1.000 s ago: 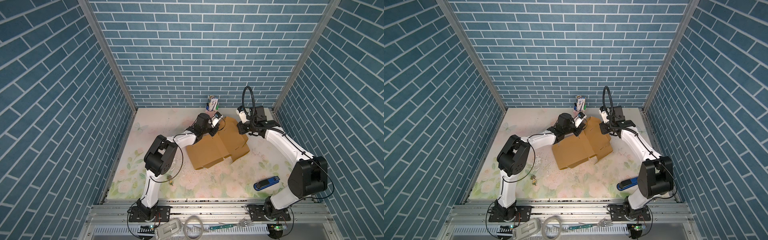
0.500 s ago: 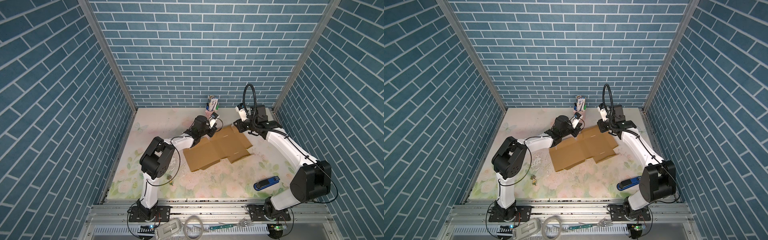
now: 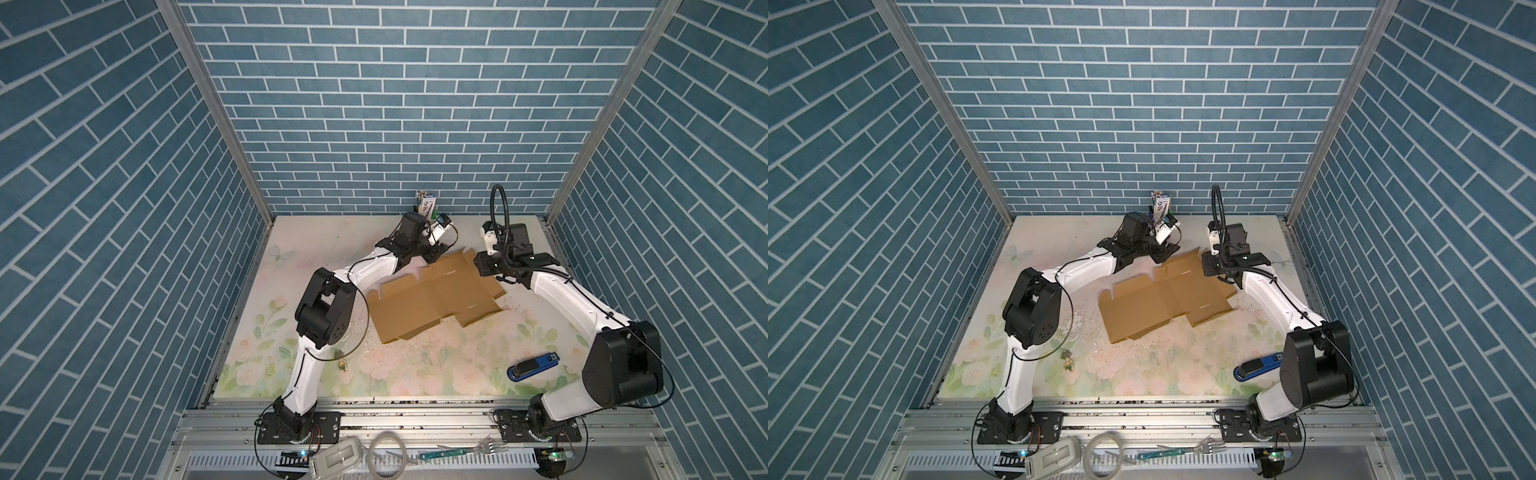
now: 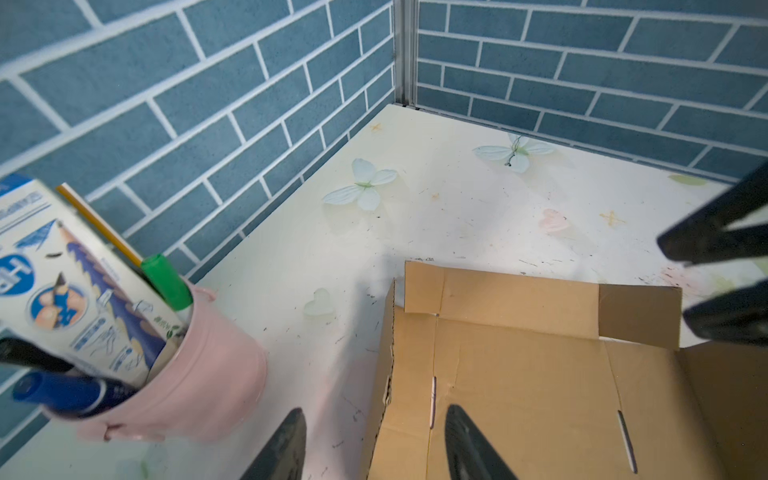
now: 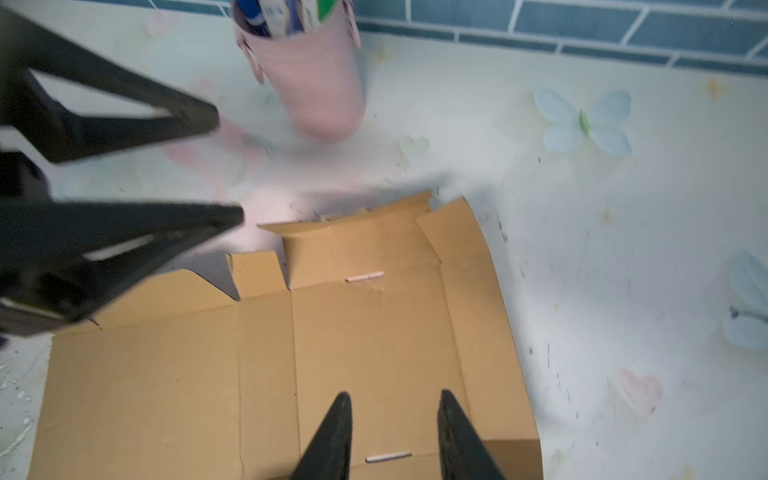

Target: Fold the paper box

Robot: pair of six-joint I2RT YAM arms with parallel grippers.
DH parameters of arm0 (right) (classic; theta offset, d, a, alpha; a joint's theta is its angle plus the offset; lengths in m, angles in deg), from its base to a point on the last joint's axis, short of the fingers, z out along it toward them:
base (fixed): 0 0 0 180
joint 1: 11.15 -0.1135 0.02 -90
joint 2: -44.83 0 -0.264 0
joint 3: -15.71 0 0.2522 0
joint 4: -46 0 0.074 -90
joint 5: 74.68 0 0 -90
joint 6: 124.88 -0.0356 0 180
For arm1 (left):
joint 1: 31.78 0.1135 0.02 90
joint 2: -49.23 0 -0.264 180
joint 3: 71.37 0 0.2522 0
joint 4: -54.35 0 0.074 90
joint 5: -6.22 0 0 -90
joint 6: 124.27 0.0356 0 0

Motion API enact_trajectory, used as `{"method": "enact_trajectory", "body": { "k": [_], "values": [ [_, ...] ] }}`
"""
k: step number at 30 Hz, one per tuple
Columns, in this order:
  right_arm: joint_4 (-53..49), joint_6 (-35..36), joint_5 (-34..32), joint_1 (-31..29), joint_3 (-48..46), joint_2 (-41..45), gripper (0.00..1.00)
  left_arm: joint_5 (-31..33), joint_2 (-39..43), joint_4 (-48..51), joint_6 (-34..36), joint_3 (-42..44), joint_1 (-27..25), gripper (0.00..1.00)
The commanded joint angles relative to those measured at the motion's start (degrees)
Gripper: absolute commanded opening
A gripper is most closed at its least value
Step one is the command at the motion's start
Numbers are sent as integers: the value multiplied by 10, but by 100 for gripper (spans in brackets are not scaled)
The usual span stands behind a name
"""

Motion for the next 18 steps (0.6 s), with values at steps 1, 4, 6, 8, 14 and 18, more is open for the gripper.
{"method": "enact_trajectory", "body": {
  "k": [1,4,6,8,14,18],
  "values": [
    [21,-71,-17,17,-37,49,36,-16,-53,167,58,-72,-9,56],
    [36,-98,-33,20,-81,90,36,-8,-95,231,77,-139,-16,56],
    [53,-123,-33,20,-113,116,36,14,-120,254,84,-174,-23,56],
    [71,-144,-25,20,-145,134,36,25,-143,270,86,-204,-27,56],
    [127,-184,41,18,-212,160,36,75,-188,251,73,-250,-34,53],
    [129,-184,46,16,-231,163,36,90,-208,242,68,-279,-34,46]
  ]
}}
